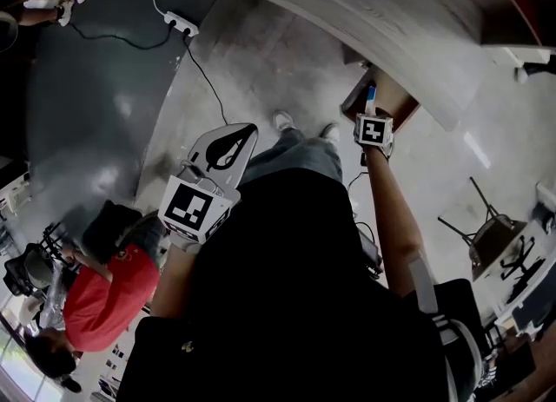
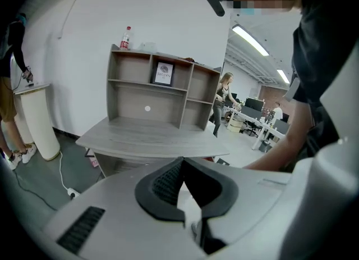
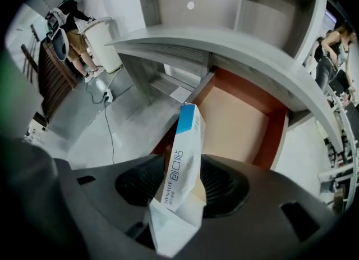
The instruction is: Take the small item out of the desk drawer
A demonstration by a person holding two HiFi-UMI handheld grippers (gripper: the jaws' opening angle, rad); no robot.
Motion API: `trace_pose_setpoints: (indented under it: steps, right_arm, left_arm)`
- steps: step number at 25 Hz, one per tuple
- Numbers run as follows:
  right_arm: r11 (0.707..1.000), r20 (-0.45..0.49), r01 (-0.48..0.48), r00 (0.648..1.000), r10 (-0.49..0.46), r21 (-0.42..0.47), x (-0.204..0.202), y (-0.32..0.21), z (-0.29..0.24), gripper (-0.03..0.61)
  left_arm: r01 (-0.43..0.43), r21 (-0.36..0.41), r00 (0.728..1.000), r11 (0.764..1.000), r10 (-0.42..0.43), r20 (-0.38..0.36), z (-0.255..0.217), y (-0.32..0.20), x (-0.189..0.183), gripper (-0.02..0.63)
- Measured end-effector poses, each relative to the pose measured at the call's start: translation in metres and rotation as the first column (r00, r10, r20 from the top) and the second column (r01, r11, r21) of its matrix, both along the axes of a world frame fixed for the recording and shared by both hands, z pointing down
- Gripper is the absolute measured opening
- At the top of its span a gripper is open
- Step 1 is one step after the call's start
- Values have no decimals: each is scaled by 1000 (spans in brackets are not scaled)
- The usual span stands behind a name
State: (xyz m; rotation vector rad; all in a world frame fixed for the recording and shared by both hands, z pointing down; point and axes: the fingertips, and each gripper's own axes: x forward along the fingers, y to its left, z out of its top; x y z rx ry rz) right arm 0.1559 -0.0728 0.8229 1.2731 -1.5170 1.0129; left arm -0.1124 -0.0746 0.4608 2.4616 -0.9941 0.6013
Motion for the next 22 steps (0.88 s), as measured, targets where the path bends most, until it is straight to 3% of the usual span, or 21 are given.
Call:
trace_pose_setpoints:
  steps: [4, 10, 22]
  right_arm:
    - [1000, -82, -17, 996, 16, -6, 9, -5, 10, 188]
    - [1000, -171, -10, 985, 15, 30, 17, -19, 12, 81]
    - [998, -250, 52, 967, -44, 25, 12, -14, -14, 74]
  left_arm:
    - [11, -8, 1000, 1000, -11, 13, 5, 4, -11, 8]
    - [11, -8, 1000, 1000, -11, 19, 5, 7, -18, 8]
    - [36, 21, 999, 999, -35, -11, -8, 13, -10, 8]
